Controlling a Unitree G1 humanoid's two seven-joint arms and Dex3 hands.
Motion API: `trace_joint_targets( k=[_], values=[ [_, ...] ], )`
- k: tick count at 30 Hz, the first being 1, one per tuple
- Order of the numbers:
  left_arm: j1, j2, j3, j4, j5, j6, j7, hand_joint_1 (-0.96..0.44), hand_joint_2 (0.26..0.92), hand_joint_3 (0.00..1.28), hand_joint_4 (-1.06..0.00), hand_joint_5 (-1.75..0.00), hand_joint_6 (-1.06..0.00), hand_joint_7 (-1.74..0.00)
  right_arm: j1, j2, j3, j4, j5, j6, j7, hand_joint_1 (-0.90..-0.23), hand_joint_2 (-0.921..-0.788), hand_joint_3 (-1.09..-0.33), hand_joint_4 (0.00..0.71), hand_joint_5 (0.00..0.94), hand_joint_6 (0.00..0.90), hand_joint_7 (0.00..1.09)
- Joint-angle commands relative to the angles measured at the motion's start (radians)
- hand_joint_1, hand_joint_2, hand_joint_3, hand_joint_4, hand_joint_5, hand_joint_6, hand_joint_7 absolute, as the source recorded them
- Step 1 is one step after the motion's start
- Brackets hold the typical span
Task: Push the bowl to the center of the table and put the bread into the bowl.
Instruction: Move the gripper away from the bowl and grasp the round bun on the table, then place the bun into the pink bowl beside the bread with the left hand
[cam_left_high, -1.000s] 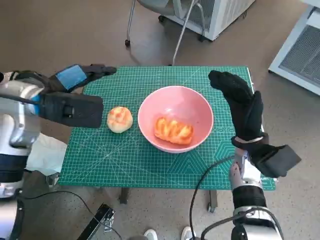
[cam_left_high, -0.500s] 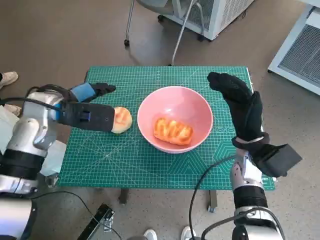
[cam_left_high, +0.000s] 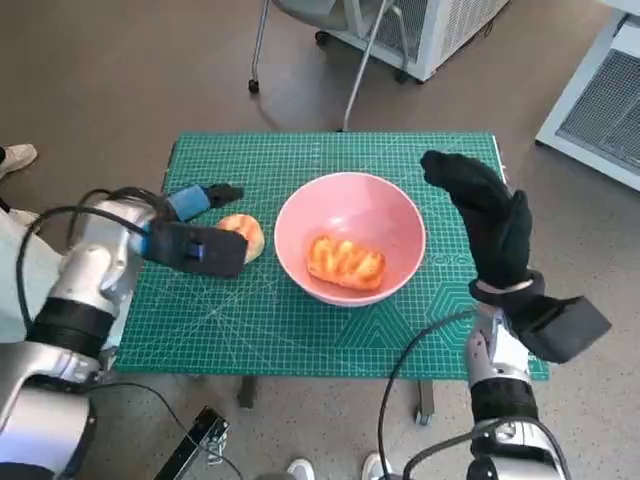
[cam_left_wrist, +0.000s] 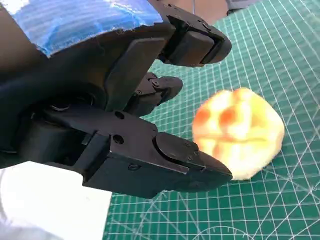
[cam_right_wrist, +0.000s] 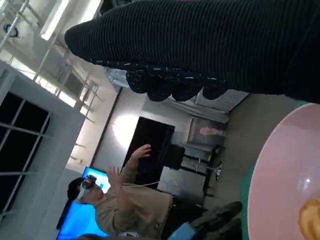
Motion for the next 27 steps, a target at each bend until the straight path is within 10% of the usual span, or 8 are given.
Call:
trace_joint_targets(
  k=[1, 17, 18, 21, 27],
  values=[
    [-0.032, -0.038, -0.049, 0.084, 0.040, -0.029, 0.061, -0.04, 0.779, 0.00, -0.13, -0.01, -0.27, -0.01, 0.028, -0.001, -0.004, -0.004, 0.006, 0.015, -0.003, -0.591, -0.921, -0.746, 0.363, 0.008, 0.020, 0.82],
    [-0.075, -0.112, -0.169, 0.362, 0.105, -0.255, 0.397, 0.02, 0.916, 0.10, -0.66, -0.10, -0.73, -0.13, 0.044, 0.002, -0.006, -0.021, 0.004, 0.010, -0.009, -0.592, -0.921, -0.743, 0.365, 0.007, 0.027, 0.81],
    [-0.077, -0.111, -0.171, 0.371, 0.105, -0.265, 0.409, 0.01, 0.918, 0.13, -0.61, -0.54, -0.66, -0.54, 0.043, 0.002, -0.007, -0.020, 0.006, 0.010, -0.008, -0.595, -0.921, -0.742, 0.365, 0.008, 0.028, 0.81],
    [-0.083, -0.110, -0.166, 0.391, 0.091, -0.286, 0.422, 0.00, 0.920, 0.17, -0.54, -1.09, -0.57, -1.03, 0.043, -0.002, -0.010, -0.018, 0.006, 0.009, -0.007, -0.596, -0.921, -0.740, 0.366, 0.008, 0.030, 0.81],
    [-0.097, -0.100, -0.135, 0.402, 0.049, -0.294, 0.399, 0.00, 0.920, 0.12, -0.59, -1.35, -0.64, -1.03, 0.042, -0.005, -0.014, -0.016, 0.005, 0.009, -0.006, -0.587, -0.921, -0.740, 0.366, 0.007, 0.033, 0.81]
  ],
)
